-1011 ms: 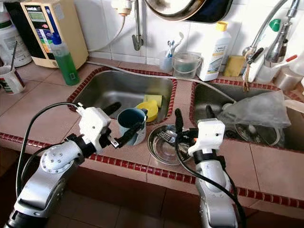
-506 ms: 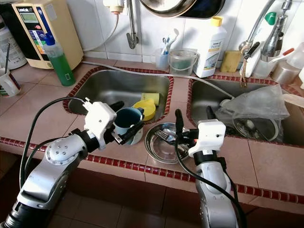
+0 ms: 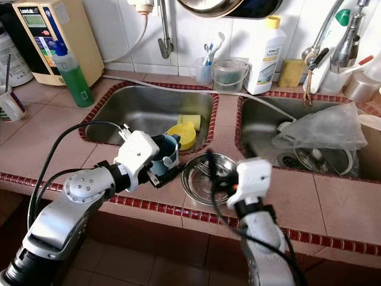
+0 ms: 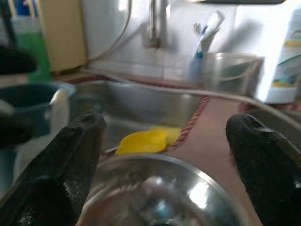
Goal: Kitchen organization
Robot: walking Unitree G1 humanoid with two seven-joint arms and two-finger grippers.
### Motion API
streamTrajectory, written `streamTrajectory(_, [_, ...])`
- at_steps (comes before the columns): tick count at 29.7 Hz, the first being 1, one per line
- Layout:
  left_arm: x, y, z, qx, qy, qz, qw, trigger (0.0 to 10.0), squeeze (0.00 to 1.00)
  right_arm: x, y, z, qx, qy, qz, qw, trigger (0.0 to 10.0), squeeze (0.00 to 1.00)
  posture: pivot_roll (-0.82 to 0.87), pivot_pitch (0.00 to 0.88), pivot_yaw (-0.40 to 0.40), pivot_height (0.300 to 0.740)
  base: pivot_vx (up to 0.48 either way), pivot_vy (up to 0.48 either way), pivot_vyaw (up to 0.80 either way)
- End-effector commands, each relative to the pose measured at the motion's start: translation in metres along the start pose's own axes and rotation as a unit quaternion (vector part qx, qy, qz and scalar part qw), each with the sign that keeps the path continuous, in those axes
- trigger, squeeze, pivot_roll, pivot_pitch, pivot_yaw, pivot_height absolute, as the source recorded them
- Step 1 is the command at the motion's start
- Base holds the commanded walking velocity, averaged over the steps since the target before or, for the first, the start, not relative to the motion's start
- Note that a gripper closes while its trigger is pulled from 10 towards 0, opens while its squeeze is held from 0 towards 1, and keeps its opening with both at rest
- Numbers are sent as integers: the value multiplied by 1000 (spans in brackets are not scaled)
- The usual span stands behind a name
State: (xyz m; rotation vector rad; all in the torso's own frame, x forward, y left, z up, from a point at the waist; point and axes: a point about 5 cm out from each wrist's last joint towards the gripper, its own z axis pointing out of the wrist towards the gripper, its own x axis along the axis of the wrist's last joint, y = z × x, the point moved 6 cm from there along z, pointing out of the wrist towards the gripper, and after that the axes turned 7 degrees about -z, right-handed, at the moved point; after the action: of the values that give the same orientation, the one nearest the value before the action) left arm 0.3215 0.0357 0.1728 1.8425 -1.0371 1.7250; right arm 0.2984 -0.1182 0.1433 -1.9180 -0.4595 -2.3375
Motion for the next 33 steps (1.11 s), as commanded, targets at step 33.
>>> streamTrajectory(33, [-8,-12,-5,-8,-89,57,994,9569,0,12,-37,-38,132,-23,45,990,10000,0,-142,89,101,740,0,0,0])
